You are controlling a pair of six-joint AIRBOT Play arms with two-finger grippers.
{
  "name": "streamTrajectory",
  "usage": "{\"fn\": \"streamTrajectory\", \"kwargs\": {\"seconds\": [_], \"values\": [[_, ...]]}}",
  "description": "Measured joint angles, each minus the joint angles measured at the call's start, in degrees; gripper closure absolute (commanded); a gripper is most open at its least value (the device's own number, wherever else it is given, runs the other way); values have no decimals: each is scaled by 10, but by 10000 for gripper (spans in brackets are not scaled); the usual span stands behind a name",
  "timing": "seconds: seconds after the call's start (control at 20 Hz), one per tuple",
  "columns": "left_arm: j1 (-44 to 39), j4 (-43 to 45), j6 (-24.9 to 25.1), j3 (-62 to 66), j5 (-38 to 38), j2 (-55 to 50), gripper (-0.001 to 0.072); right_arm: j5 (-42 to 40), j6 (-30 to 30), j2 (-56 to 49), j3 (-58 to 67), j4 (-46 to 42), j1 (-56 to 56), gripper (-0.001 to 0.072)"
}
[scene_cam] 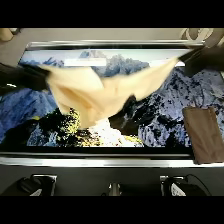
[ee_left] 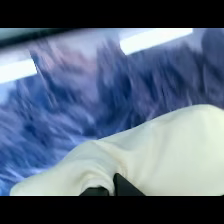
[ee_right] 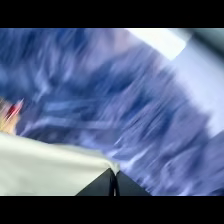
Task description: Fold the shirts.
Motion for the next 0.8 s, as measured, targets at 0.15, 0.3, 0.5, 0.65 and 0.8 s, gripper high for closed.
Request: {"fn": "streamTrajectory", "kwargs": {"seconds": [0.15, 0.3, 0.5, 0.65, 0.8], "values": [[0, 28, -29, 96, -16, 55, 682, -59, 54, 113, 72, -86, 0, 696], [0, 36, -42, 131, -55, 89, 683, -66, 83, 173, 99, -141, 0, 696], [0, 41, -46, 139, -132, 96, 682, -79, 97, 191, 111, -176, 0, 696], [0, 42, -42, 94, -163, 93, 682, -87, 99, 168, 115, -194, 0, 696], [-1, 30, -40, -8, -173, 90, 682, -68, 99, 109, 115, -204, 0, 696]]}}
